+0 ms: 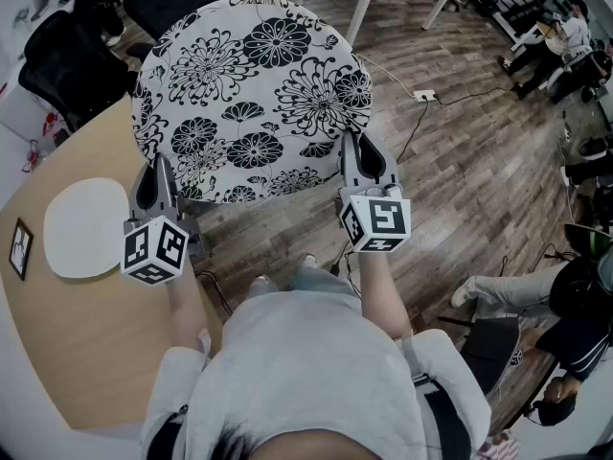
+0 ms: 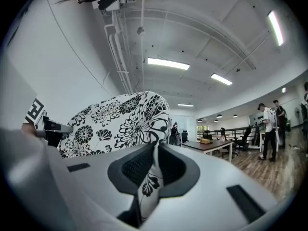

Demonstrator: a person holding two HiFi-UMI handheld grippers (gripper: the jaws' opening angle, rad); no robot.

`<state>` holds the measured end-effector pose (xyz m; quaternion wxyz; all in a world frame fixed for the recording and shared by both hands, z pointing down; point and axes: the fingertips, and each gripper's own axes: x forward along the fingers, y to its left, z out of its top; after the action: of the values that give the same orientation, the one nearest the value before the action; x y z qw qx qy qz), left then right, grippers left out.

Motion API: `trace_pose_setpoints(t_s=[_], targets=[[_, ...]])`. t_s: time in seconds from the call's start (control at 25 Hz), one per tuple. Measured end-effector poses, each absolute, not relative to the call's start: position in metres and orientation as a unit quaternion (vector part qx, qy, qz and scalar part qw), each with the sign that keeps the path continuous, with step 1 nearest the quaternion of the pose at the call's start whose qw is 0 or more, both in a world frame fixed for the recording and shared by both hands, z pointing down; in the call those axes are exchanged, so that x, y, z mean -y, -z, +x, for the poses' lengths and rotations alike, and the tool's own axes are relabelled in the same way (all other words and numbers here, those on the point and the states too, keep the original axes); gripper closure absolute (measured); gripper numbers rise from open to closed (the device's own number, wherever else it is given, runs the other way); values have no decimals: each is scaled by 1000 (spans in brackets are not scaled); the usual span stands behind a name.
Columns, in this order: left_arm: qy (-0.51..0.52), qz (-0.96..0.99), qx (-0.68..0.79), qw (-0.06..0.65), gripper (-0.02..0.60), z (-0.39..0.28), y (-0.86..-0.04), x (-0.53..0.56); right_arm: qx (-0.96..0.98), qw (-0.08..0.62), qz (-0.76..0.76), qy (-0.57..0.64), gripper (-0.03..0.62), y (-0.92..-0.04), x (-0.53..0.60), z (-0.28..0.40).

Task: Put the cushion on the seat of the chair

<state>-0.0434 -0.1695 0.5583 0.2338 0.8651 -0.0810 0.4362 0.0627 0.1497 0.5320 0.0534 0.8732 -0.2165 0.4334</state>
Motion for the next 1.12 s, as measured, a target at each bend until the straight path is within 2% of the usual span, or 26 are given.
trace_pose_setpoints(t_s=[1.12], targets=[[-423,877,101,203,558,-49,-540,163,254,14,872,-417,559,-537,-147,68]])
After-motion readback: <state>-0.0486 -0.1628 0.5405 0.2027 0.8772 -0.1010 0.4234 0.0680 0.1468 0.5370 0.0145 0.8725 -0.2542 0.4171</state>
